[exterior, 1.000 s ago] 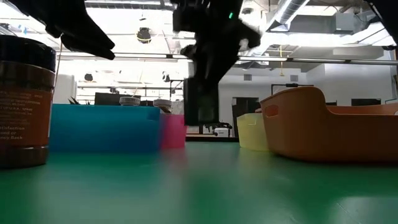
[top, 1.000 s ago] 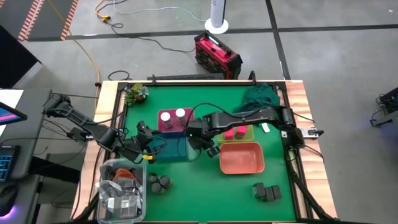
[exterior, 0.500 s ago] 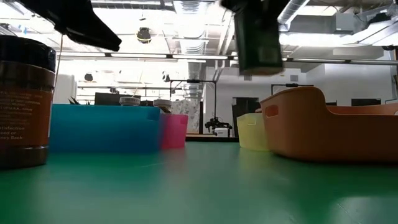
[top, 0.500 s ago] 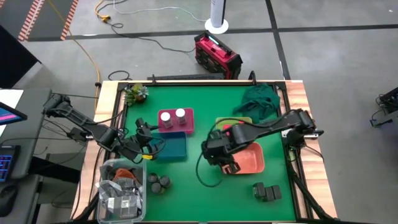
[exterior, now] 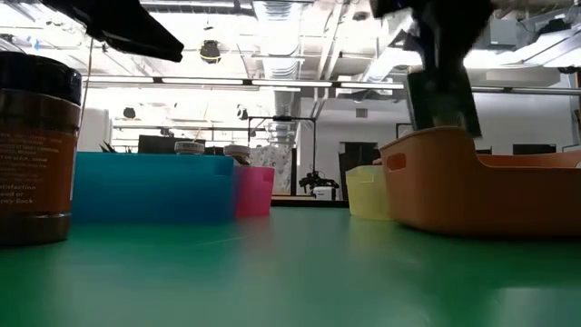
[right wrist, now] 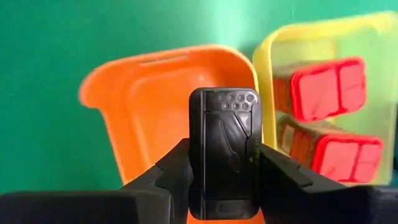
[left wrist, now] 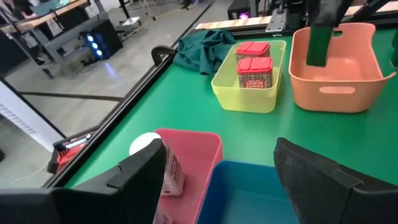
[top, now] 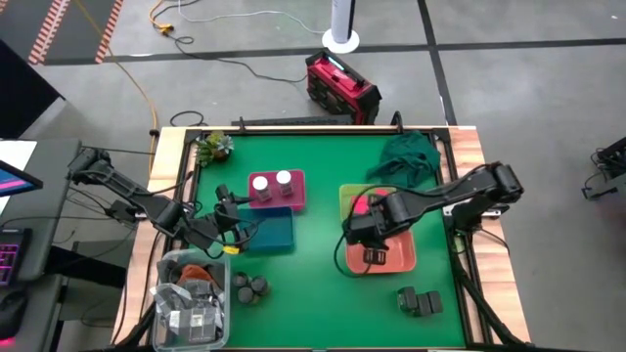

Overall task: Sort spices by type
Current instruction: Put the top black seasoning can into the orange bin

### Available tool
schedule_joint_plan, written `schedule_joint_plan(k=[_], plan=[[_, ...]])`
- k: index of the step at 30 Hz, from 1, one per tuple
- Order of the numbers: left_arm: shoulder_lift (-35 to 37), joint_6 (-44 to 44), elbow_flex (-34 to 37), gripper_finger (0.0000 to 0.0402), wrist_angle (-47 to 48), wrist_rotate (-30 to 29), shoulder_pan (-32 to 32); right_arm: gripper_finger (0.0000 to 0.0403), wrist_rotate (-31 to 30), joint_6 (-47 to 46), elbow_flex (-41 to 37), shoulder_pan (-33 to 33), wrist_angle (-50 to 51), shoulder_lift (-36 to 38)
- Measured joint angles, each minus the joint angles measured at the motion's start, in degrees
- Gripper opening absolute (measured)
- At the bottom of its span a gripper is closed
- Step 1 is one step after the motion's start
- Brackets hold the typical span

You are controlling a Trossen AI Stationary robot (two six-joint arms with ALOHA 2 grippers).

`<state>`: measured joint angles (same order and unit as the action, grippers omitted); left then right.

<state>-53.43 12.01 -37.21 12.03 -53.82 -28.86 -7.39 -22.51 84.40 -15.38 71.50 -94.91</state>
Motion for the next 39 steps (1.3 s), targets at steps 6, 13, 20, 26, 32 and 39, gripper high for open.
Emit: schedule_joint_plan(k=[6, 13, 20, 26, 32, 39], plan=[[0.0, -0.7, 0.0, 0.0283, 0.0, 0.0, 0.0, 0.0170, 1.7, -12.4, -11.2, 0.0, -13.7, 4.8], [0.0, 0.3, 0.0, 0.0283, -0.1, -0.5, 0.0, 0.0171, -1.3, -31.3, -12.6, -2.8, -15.8, 1.1], [0.0, 0.6, 0.0, 0.0283, -1.7, -0.7, 0.0, 0.0171, -1.4, -45.6, -12.6, -5.0, -14.6, -2.6], [0.0, 2.3, 0.0, 0.0283, -1.5, -0.4, 0.0, 0.0167, -7.8, -56.5, -12.5, -7.9, -14.4, -2.7], [0.0, 3.0, 0.0, 0.0283, -1.1, -0.3, 0.0, 0.0198, -10.9, -58.0, -12.5, -9.4, -14.1, -3.1], [0.0, 0.8, 0.0, 0.0283, -0.9, 1.4, 0.0, 0.0291, -11.0, -57.0, -12.5, -7.6, -13.8, -3.4]])
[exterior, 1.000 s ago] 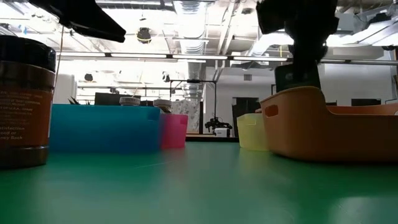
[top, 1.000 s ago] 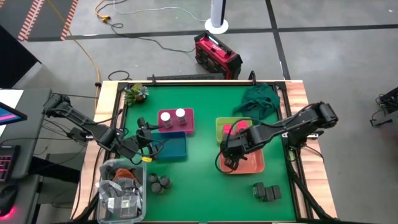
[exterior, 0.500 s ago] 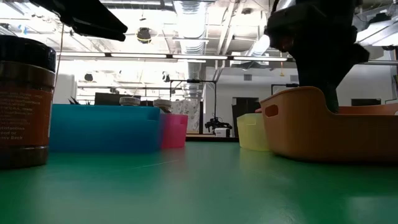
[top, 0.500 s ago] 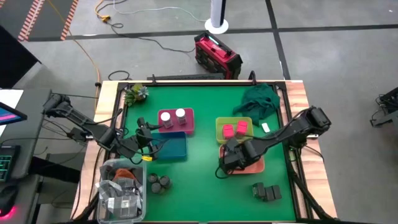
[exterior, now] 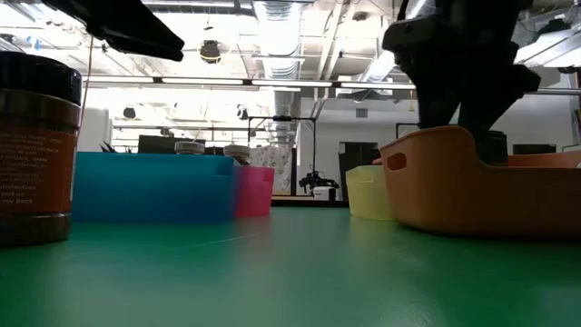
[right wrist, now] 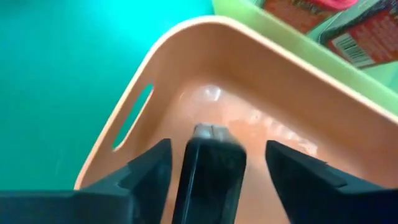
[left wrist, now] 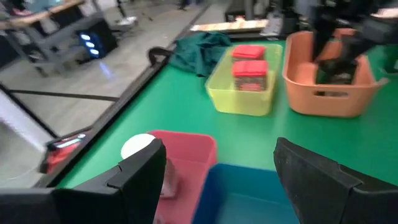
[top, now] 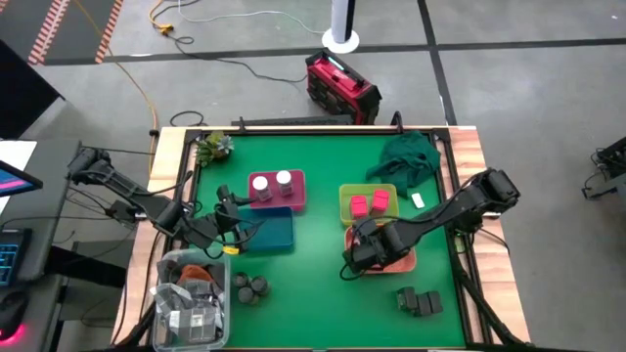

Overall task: Sort spices by type
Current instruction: Put the top black seasoning can into the orange bin, then put the left black seasoning can into the orange bin

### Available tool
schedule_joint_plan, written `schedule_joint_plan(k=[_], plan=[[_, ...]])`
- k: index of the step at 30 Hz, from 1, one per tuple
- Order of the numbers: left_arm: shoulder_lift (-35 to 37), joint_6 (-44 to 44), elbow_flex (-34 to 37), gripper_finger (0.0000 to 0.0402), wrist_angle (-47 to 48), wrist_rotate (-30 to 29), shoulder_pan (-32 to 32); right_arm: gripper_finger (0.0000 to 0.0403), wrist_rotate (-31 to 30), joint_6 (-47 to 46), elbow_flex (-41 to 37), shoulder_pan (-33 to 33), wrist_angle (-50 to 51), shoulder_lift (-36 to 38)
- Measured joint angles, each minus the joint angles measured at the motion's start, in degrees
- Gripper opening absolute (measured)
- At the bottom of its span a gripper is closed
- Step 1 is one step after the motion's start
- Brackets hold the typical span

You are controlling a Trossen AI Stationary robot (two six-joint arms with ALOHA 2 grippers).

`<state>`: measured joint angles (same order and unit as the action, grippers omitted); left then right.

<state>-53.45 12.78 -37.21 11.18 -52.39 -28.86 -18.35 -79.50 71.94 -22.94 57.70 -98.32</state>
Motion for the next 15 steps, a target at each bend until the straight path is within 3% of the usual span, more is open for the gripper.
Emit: schedule_joint_plan(k=[5, 11, 15], plan=[[0.0, -0.1, 0.0, 0.0283, 1.0, 3.8, 0.0, 0.0328, 0.1, 0.0, 4.1, 1.1, 6.0, 0.5], [0.0, -0.1, 0.0, 0.0283, 3.1, 7.3, 0.0, 0.0331, 0.2, -0.1, 14.8, -0.2, 17.8, 0.6], [0.0, -0.2, 0.0, 0.0283, 4.8, 9.0, -0.1, 0.0326, 7.2, -2.7, 18.7, -3.0, 21.1, 0.8]])
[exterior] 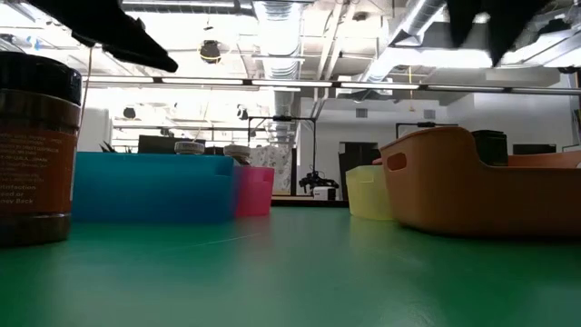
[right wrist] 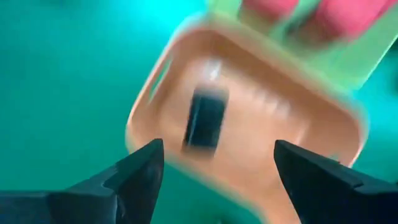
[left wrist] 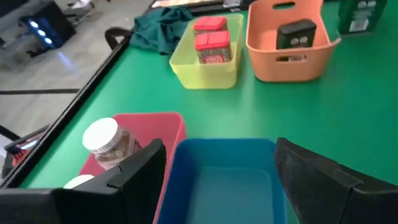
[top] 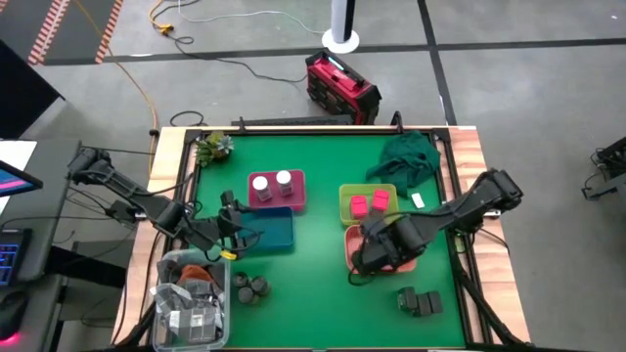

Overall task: Sort spices by type
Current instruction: Put the left black seasoning can into the orange bin

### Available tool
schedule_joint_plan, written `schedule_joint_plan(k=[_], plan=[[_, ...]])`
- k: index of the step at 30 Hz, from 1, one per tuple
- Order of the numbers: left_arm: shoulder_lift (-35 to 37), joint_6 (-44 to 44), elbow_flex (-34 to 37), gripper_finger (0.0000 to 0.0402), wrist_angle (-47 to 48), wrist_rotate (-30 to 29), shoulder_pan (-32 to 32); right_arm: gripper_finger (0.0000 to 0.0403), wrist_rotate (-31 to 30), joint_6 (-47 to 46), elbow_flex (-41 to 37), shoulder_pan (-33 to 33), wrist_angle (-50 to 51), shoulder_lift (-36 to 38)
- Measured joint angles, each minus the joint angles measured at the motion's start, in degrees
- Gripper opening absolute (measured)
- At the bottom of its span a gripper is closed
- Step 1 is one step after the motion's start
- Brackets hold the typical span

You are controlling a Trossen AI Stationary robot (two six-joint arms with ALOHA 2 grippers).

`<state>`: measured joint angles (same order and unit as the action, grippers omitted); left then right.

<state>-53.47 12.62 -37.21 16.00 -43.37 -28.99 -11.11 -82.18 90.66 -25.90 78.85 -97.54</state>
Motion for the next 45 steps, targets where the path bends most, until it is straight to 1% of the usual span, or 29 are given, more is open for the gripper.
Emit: schedule_joint_plan(k=[2, 6, 9, 16, 24, 27, 33, 45], plan=[[0.0, -0.9, 0.0, 0.0283, 0.3, 0.4, -0.3, 0.0324, 5.8, -2.4, 0.1, -1.3, -0.1, -0.1], [0.0, -2.8, 0.0, 0.0283, -0.7, 0.9, -1.9, 0.0321, 12.3, -8.6, 0.0, -4.4, 0.1, -1.2], [0.0, -3.6, 0.0, 0.0283, -1.3, 0.9, -2.8, 0.0319, 14.0, -14.1, 0.0, -7.3, -0.3, -2.2], [0.0, -4.1, 0.0, 0.0283, -1.6, 0.9, -3.9, 0.0313, 15.8, -25.5, 0.0, -13.7, 2.3, -5.9], [0.0, -5.3, 0.0, 0.0283, -2.8, 0.9, -3.9, 0.0306, 15.9, -31.5, 0.0, -17.1, 3.4, -6.8], [0.0, -5.1, 0.0, 0.0283, -2.7, 0.9, -3.9, 0.0305, 15.7, -31.9, -0.2, -17.4, 3.8, -6.8], [0.0, -5.1, 0.0, 0.0283, -2.4, 0.9, -3.9, 0.0305, 15.1, -31.5, -5.4, -16.7, 0.4, -6.8], [0.0, -6.2, 0.0, 0.0283, -2.0, 0.9, -3.9, 0.0305, 15.6, -31.3, -11.7, -16.8, -5.1, -6.8]])
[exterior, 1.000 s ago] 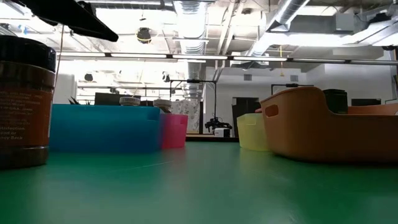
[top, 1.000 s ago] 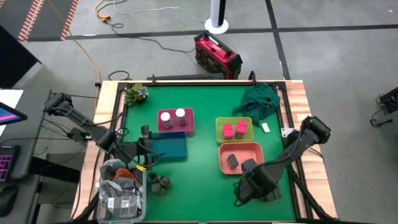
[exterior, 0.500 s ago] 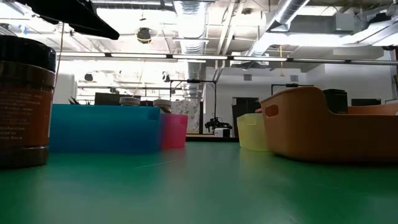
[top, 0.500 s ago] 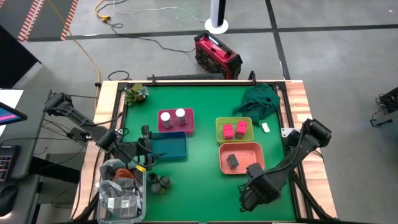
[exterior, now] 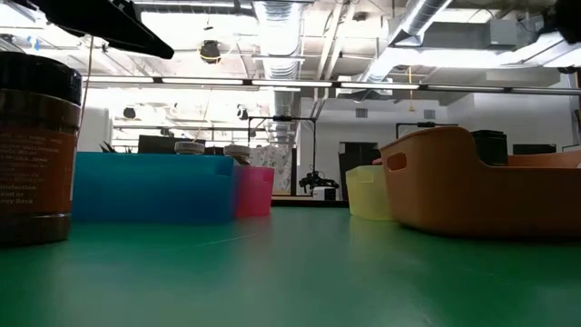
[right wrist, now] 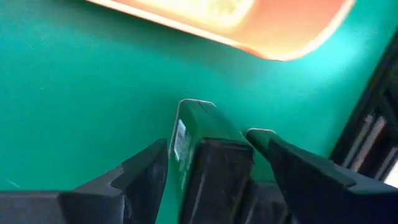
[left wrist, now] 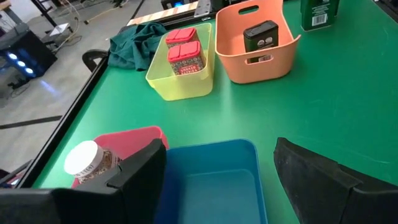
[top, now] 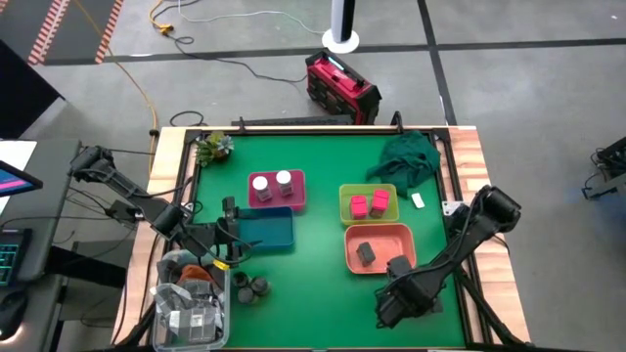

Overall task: Sort spices by type
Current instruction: Put the left black seasoning can into the orange bin

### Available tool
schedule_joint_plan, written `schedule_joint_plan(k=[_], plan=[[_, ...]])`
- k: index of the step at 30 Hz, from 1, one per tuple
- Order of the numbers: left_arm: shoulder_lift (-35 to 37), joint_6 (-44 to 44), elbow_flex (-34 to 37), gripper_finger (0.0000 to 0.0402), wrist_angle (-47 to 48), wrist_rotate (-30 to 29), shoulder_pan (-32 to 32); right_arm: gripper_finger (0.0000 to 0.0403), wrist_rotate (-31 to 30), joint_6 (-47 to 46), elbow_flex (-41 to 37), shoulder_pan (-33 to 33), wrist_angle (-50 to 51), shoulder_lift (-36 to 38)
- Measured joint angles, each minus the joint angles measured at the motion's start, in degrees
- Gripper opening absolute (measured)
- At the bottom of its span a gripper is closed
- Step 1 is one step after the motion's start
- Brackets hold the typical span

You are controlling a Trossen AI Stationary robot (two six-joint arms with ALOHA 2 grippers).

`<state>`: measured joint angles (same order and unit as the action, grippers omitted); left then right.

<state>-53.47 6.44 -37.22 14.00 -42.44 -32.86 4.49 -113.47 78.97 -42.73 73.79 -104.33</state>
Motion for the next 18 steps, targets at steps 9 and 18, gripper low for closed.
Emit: schedule_joint_plan(k=[9, 18], plan=[[0.0, -1.1, 0.0, 0.0283, 0.3, 0.0, 0.0, 0.0284, 0.1, 2.2, -4.6, 1.3, -5.8, 0.0], [0.0, -1.5, 0.0, 0.0283, 0.3, -0.2, 0.1, 0.0174, 0.2, 5.1, -4.8, 2.8, -6.8, 0.0]])
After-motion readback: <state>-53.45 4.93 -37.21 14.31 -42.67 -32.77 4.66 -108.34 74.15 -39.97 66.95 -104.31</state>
